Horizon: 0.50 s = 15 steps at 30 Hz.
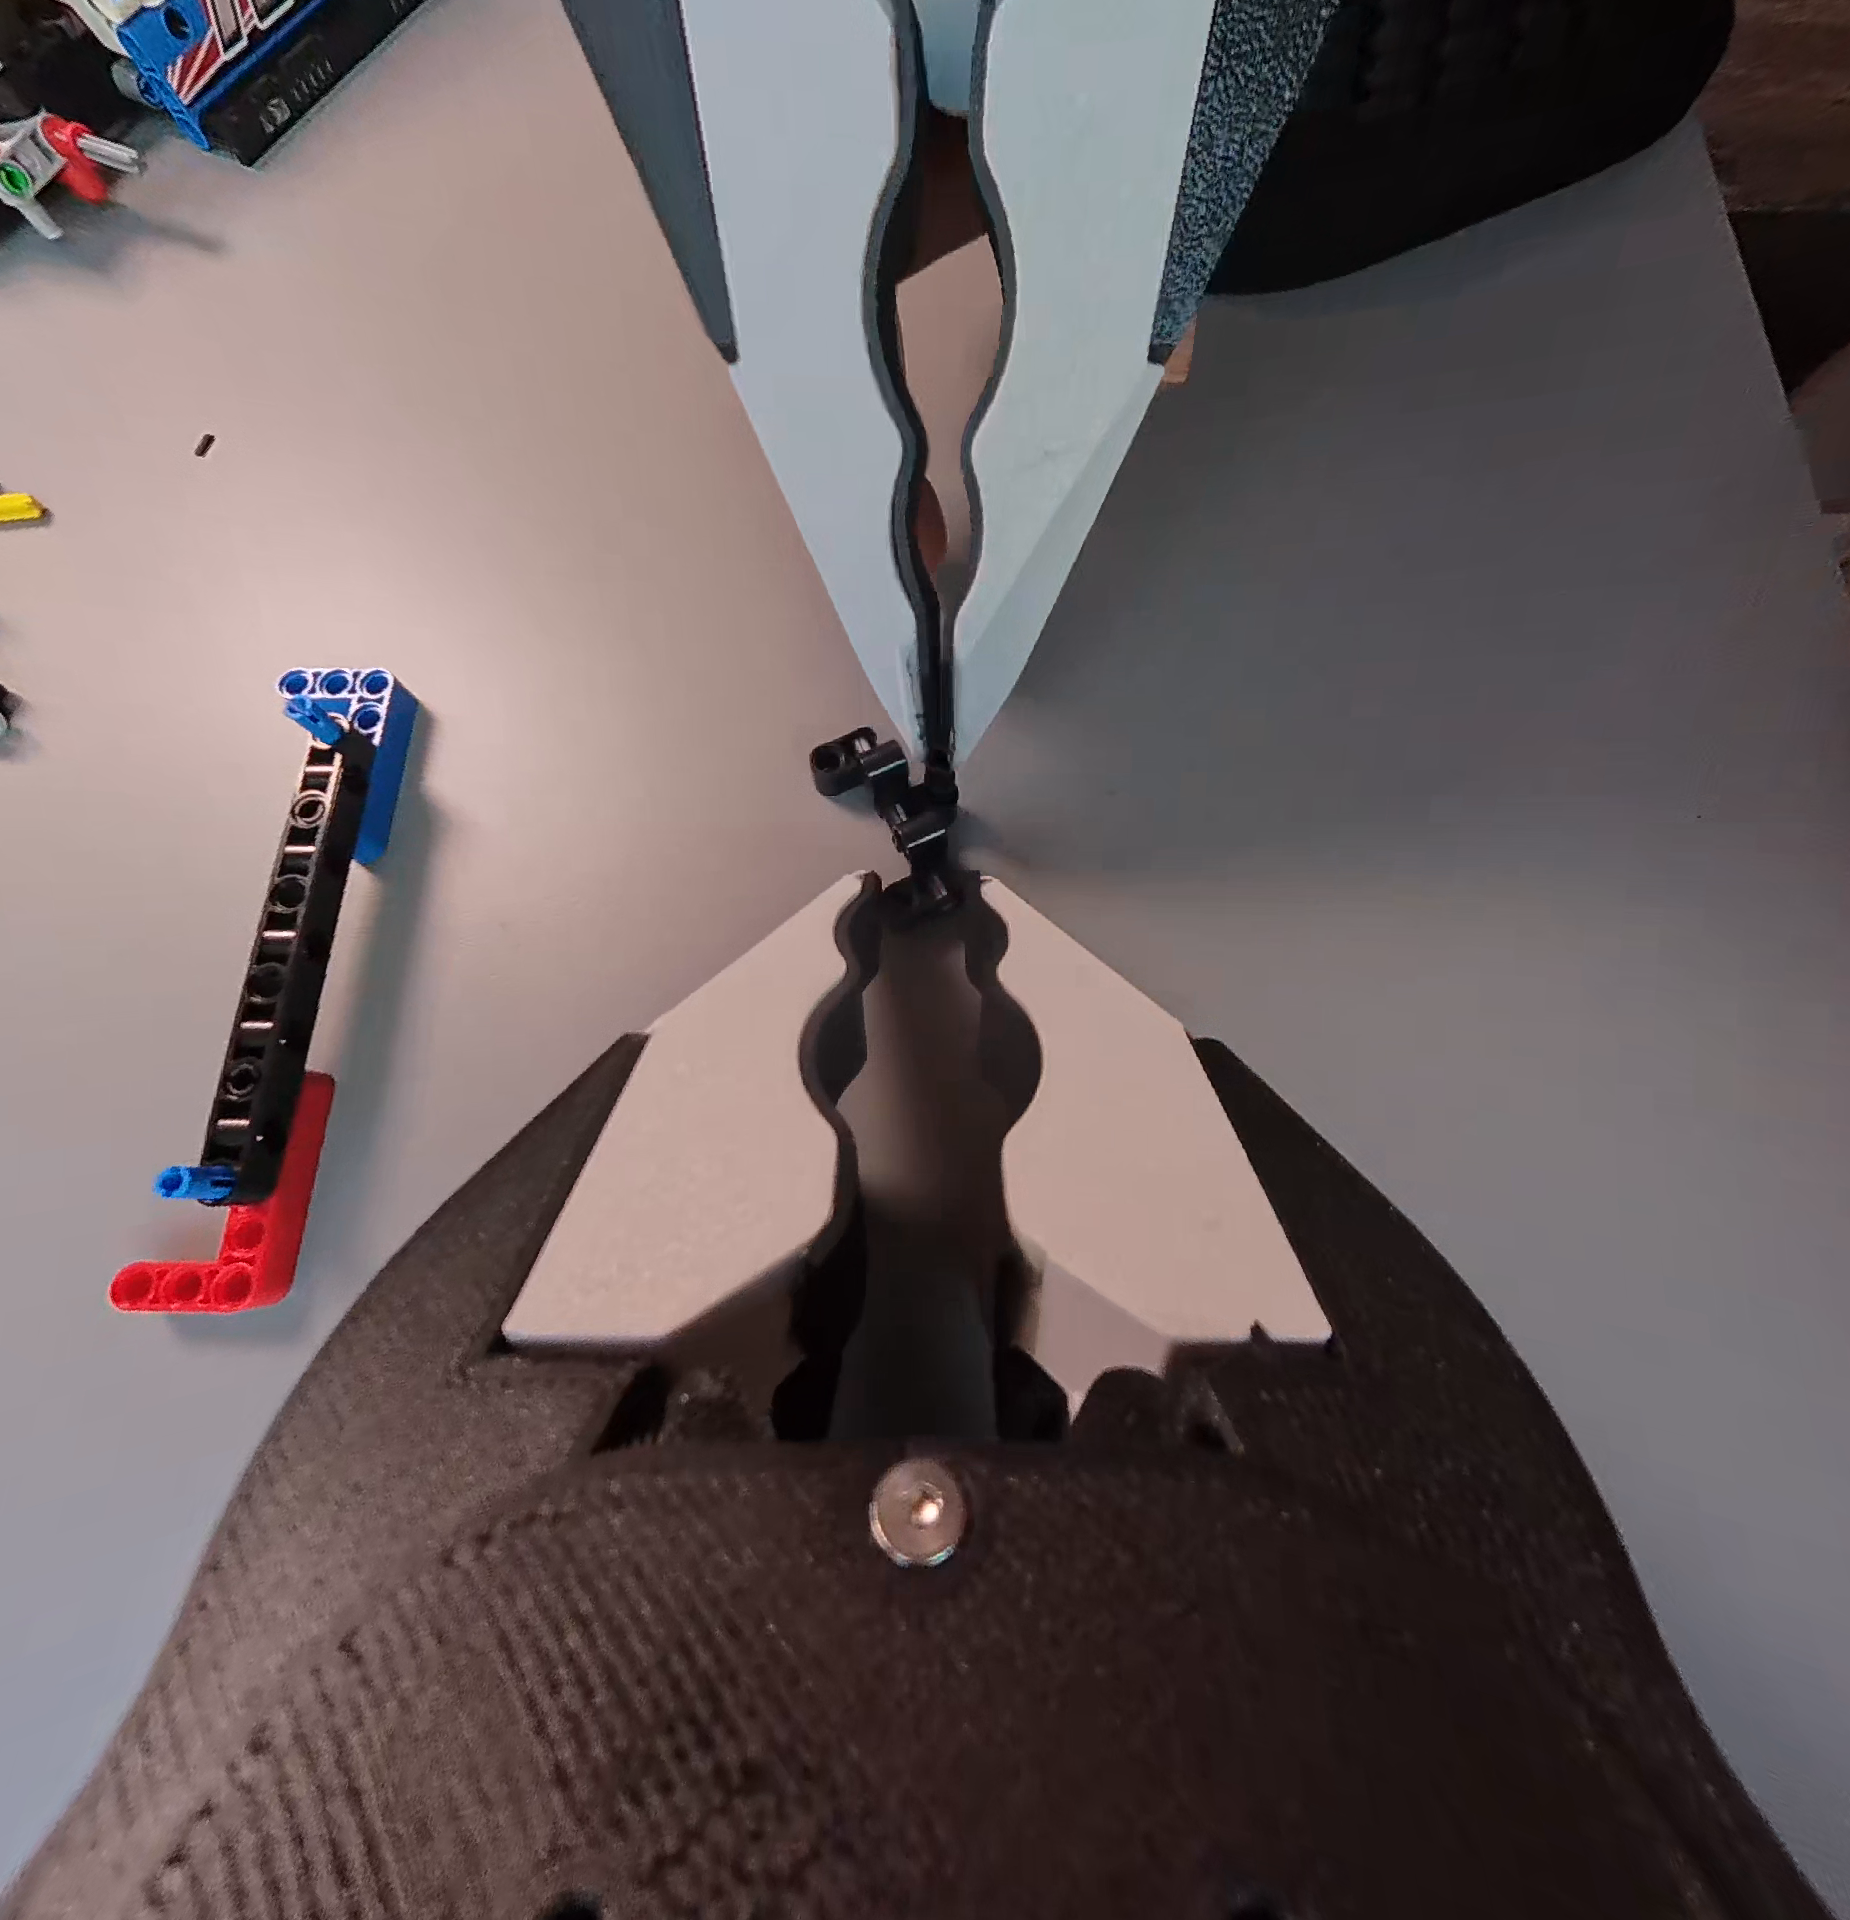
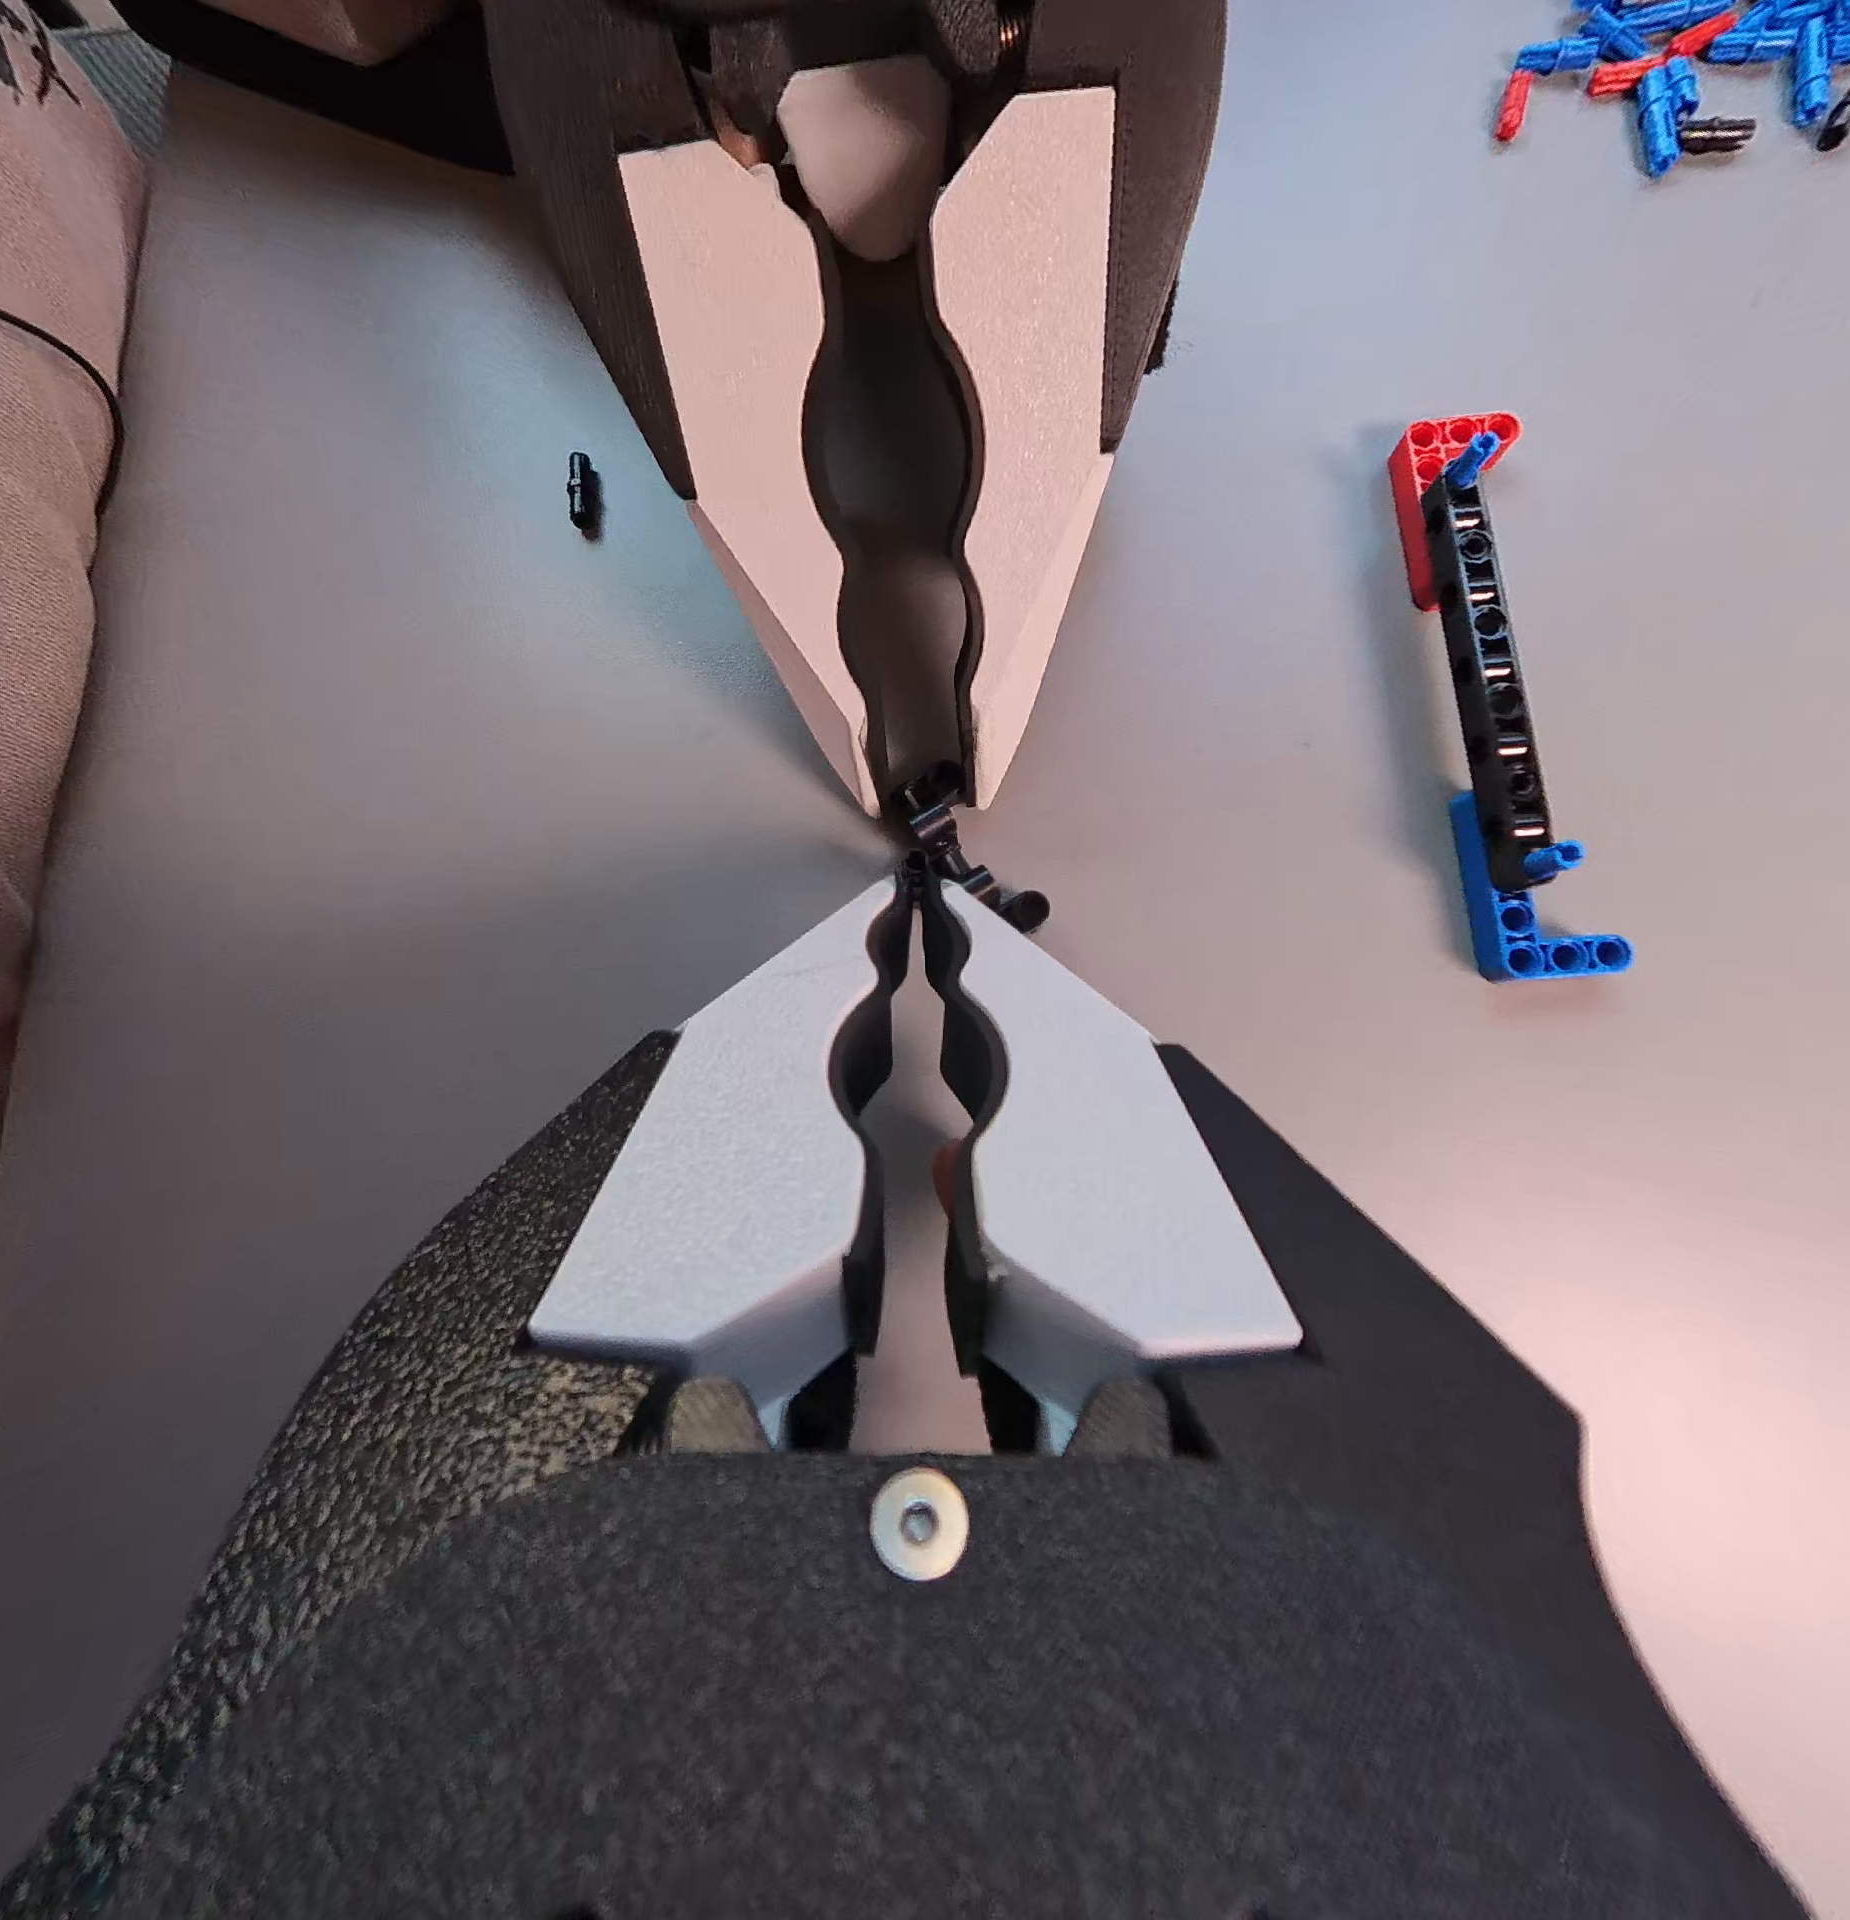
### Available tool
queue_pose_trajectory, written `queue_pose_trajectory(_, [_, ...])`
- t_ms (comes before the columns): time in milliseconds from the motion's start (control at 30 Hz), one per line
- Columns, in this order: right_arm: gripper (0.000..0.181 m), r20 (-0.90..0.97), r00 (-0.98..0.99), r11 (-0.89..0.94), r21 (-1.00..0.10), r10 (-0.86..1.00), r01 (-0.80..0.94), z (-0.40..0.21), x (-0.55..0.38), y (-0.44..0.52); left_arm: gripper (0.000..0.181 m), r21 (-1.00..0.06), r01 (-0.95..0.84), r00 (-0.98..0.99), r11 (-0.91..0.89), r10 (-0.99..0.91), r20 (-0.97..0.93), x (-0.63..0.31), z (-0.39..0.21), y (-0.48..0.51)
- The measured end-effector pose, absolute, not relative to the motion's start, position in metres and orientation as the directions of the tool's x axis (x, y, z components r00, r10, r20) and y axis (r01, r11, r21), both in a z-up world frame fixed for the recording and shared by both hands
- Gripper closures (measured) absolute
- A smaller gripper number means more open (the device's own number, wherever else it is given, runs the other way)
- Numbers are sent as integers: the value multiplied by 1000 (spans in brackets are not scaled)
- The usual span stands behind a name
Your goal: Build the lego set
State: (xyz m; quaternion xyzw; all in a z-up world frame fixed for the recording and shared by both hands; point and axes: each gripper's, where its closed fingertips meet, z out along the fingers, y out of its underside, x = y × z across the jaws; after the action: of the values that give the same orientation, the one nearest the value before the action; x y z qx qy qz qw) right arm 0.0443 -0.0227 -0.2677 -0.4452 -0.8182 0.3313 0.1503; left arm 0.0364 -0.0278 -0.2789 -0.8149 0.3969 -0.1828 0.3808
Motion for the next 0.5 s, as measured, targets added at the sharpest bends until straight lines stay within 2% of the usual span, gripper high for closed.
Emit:
queue_pose_trajectory(300, [181, -58, -518, 322, -722, 854, 612, -264, 45, -26, 167, -767, -503, 631, -399, -776, -10, 35, -279, -26])
queue_pose_trajectory(500, [179, -7, -516, 365, -699, 856, 615, -258, 51, -24, 167, -779, -479, 652, -405, -758, -6, 30, -276, -23])
